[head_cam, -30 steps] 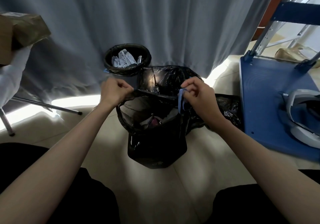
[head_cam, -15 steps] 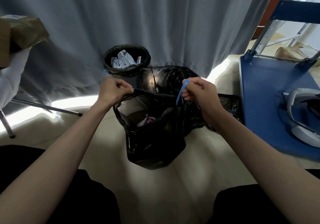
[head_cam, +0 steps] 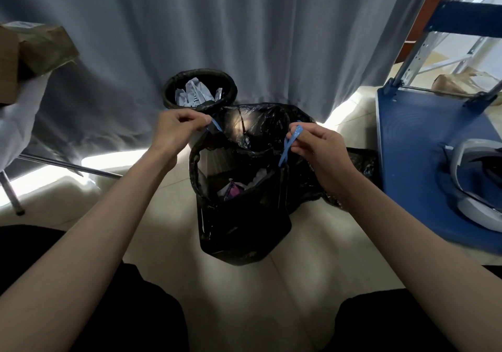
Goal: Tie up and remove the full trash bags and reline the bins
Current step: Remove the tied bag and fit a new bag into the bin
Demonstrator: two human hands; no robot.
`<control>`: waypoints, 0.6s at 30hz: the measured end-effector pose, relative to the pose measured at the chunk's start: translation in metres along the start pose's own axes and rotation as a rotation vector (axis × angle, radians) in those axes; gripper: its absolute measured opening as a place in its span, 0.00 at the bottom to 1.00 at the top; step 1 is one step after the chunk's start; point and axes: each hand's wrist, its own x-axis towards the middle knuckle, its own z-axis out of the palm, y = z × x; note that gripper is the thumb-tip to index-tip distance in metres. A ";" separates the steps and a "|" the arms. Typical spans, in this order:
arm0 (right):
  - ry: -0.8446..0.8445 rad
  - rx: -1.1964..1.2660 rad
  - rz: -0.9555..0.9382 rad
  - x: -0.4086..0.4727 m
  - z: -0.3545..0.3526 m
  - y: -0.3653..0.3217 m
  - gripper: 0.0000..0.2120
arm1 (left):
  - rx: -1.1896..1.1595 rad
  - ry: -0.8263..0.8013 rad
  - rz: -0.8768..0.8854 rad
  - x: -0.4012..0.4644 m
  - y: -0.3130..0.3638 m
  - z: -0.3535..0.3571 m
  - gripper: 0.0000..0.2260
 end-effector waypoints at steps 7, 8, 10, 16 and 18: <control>0.016 0.151 0.000 0.000 0.007 -0.006 0.06 | -0.231 -0.118 -0.150 0.006 -0.003 -0.003 0.08; 0.017 0.160 0.003 0.000 0.008 -0.007 0.06 | -0.213 -0.084 -0.148 0.007 -0.005 -0.004 0.07; 0.013 0.150 0.012 -0.001 0.009 -0.008 0.07 | -0.096 -0.053 -0.129 0.009 -0.007 -0.008 0.07; 0.008 -0.073 0.046 0.000 0.017 -0.008 0.09 | -0.051 -0.170 -0.091 0.004 0.008 0.000 0.05; 0.045 -0.043 0.074 0.002 0.019 -0.007 0.07 | -0.127 -0.063 -0.101 0.006 0.009 -0.001 0.05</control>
